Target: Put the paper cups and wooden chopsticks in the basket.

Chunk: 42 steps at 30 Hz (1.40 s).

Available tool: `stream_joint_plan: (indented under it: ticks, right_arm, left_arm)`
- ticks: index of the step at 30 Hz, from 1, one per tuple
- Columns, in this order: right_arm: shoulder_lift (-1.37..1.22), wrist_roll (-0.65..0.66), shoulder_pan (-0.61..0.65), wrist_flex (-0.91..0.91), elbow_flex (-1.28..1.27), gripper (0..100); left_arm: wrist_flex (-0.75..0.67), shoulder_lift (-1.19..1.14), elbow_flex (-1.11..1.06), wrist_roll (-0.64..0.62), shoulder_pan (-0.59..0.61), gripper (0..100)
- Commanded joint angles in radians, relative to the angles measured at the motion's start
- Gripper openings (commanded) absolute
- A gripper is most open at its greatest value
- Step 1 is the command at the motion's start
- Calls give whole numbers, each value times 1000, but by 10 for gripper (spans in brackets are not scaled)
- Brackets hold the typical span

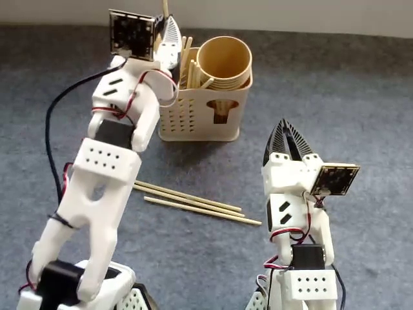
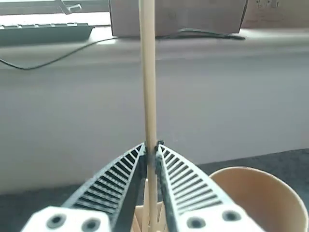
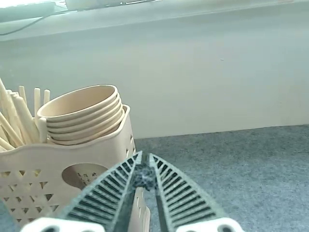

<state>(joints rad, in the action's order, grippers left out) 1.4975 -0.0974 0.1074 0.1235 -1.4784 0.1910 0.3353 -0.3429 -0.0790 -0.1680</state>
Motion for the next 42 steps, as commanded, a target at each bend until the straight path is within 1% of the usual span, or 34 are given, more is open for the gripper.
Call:
stream_joint_plan:
  ticks: [1, 4, 7, 12, 14, 21, 28, 29, 31, 36, 39, 42]
  right_arm:
    - [16, 0, 8, -5, 5, 9]
    - [16, 2, 8, -5, 5, 9]
    - [16, 2, 8, -5, 5, 9]
    - [13, 2, 8, -5, 5, 9]
    - [13, 2, 8, -5, 5, 9]
    - [12, 2, 8, -5, 5, 9]
    - [12, 2, 7, -5, 5, 9]
    - [12, 2, 7, -5, 5, 9]
    - [12, 2, 7, -5, 5, 9]
    - [12, 2, 7, -5, 5, 9]
    - [12, 2, 7, -5, 5, 9]
    - [12, 2, 7, -5, 5, 9]
  left_arm:
    - [-23, -45, 42, -5, 7, 6]
    - [-12, -53, 35, -5, 7, 6]
    - [34, -53, 24, -5, 4, 8]
    - [140, -51, 30, -5, 10, 104]
    - [170, -47, 39, -3, 24, 104]
    - [414, 82, 131, -2, 19, 109]
    - [621, 254, 128, 0, 4, 107]
    - [658, 275, 128, 9, 2, 107]
    - [724, 309, 128, 75, -2, 106]
    - [907, 367, 108, 226, -73, 105]
    - [988, 394, 74, 279, -116, 104]
    - [1042, 415, 30, 307, -134, 104]
